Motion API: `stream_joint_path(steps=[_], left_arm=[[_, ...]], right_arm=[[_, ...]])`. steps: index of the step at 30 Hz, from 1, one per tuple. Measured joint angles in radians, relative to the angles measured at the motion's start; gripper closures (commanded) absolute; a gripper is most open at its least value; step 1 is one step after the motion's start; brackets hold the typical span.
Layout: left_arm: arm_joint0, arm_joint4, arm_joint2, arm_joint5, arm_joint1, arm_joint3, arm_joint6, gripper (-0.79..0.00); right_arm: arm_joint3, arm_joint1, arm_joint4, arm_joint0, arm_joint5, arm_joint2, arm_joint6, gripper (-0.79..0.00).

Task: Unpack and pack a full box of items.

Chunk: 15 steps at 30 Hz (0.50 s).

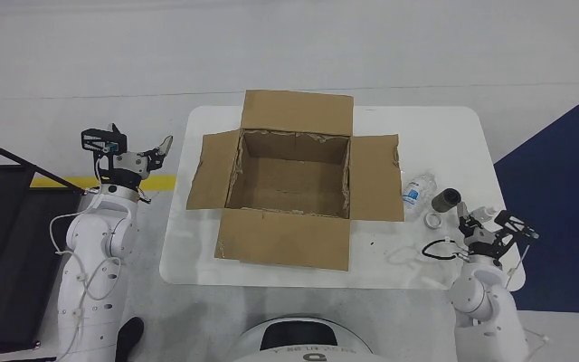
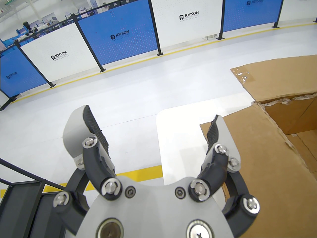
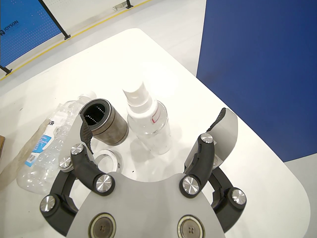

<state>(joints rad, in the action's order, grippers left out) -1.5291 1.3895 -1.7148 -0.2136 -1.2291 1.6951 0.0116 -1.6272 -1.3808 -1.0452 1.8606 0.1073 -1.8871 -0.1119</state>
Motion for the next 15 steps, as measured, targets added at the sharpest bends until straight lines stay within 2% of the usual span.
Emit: stream_joint_path(steps=[3, 8, 9, 15], left_arm=[[0.000, 0.000, 0.000, 0.000, 0.000, 0.000, 0.000, -0.785], [0.000, 0.000, 0.000, 0.000, 0.000, 0.000, 0.000, -0.785], [0.000, 0.000, 0.000, 0.000, 0.000, 0.000, 0.000, -0.785], [0.000, 0.000, 0.000, 0.000, 0.000, 0.000, 0.000, -0.785]], right_arm=[[0.039, 0.002, 0.002, -0.035, -0.002, -0.005, -0.002, -0.763], [0.085, 0.007, 0.021, -0.078, -0.038, -0.023, 0.016, -0.511], [0.095, 0.007, 0.015, -0.088, -0.037, -0.022, 0.020, -0.419], [0.158, 0.011, -0.017, -0.142, -0.015, -0.015, 0.036, -0.200]])
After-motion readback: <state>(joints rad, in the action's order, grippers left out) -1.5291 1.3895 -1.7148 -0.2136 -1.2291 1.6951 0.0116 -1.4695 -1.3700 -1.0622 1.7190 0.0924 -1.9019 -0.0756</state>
